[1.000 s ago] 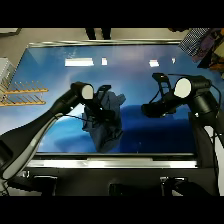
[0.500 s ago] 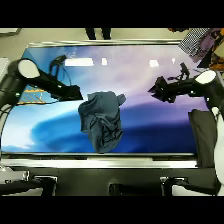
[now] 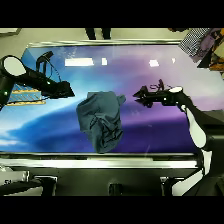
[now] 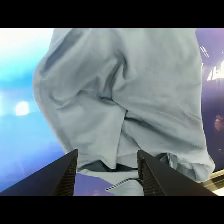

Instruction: Fold the clothes and pants, and hang the long-sleeved shirts on hangers.

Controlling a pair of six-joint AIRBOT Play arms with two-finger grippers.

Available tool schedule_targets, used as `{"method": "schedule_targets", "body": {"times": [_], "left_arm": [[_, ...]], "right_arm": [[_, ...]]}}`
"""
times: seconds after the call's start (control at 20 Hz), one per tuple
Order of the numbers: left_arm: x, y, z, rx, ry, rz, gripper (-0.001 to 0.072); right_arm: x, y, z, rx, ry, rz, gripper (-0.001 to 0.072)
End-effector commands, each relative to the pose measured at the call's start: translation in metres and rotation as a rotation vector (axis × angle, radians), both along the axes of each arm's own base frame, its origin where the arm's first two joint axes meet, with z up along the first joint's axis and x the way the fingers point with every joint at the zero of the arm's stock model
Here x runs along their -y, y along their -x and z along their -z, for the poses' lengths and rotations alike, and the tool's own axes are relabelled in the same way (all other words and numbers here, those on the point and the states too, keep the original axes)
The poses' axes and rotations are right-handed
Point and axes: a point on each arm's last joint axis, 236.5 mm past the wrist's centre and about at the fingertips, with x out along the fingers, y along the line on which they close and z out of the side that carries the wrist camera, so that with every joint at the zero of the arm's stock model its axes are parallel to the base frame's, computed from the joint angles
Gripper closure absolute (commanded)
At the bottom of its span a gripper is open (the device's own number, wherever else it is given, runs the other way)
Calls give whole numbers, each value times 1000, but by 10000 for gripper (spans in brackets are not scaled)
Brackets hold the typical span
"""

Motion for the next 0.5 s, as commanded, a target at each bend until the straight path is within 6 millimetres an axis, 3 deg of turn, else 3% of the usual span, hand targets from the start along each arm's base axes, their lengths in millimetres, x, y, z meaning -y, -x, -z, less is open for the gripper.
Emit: {"method": "schedule_targets", "body": {"times": [0.0,0.45], "left_arm": [[-6,-2,1,4,-20,-8,267],[-14,-4,5,10,-58,-15,267]], "right_arm": [[-16,-13,21,31,38,37,326],[-40,-17,33,5,54,86,337]]}}
